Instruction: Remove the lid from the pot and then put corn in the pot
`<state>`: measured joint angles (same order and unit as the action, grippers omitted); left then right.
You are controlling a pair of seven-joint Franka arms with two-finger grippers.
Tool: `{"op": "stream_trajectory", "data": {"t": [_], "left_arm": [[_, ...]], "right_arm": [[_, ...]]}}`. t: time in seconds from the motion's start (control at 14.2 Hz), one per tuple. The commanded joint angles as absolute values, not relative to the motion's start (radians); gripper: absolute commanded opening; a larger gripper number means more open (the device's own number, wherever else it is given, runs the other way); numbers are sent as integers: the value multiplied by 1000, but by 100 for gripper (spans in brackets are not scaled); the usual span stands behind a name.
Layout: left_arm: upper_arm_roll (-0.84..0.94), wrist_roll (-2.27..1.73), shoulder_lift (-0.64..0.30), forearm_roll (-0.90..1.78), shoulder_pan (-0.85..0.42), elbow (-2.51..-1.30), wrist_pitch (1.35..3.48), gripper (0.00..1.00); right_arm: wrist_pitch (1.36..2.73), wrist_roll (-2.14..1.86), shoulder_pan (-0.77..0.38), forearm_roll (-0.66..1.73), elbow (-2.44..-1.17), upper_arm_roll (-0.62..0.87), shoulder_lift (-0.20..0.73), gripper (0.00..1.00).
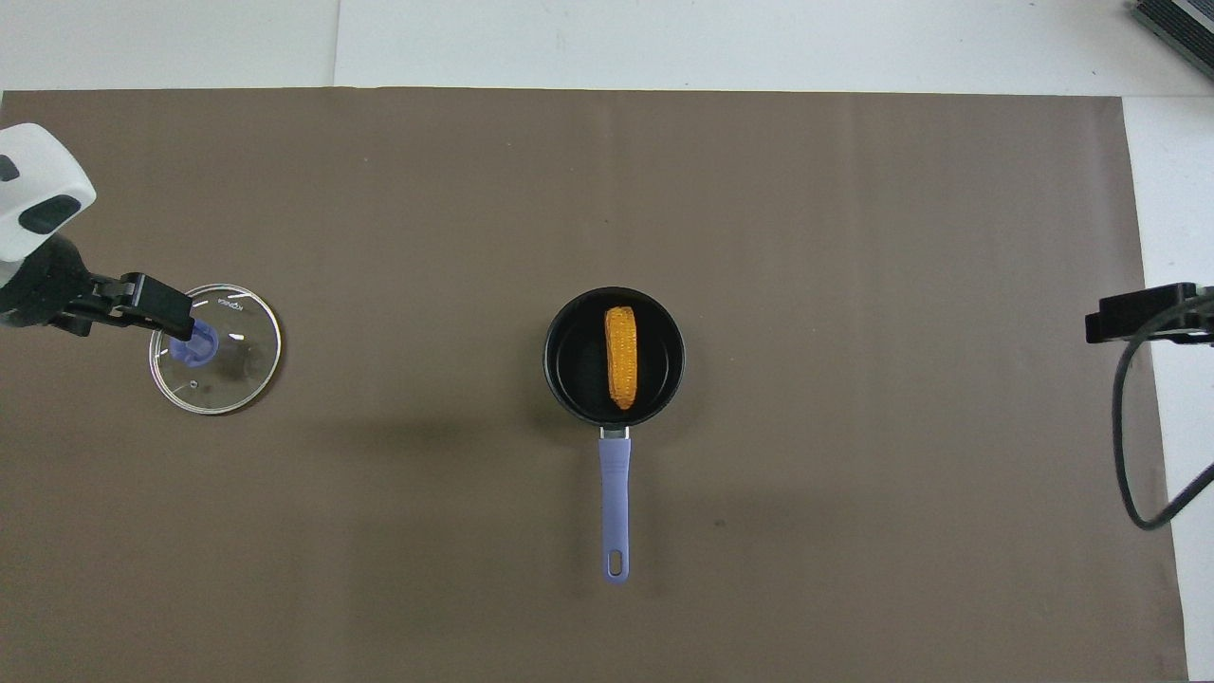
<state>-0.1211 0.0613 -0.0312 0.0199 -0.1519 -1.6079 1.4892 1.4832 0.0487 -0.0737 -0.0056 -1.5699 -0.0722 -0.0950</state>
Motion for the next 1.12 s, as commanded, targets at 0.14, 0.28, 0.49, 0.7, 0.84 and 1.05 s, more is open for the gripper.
{"op": "stream_trajectory", "data": {"t": [0.14,0.28,0.49,0.7,0.84,1.05], "left_arm": [[-117,77,-17,-5,-149,-1588,1462,100],[-115,90,-21,-21,-150,-1559,1444,100],[-115,106,-34,-21,-149,-1519,1434,100],[-115,109,-28,-15,-149,-1522,1453,100],[-115,133,-22,-14,-150,-1529,1454,100],[-115,158,-18,-12,-146,-1534,1454,100]], "right_arm": [[1502,28,-69,38,-1600,-67,-118,100],[1502,31,-67,41,-1601,-67,-118,100],[1502,17,-69,22,-1603,-68,-120,100],[1500,9,-71,-17,-1609,-67,-123,100],[1502,11,-71,-18,-1611,-67,-123,100],[1499,12,-71,-18,-1612,-67,-124,100]]}}
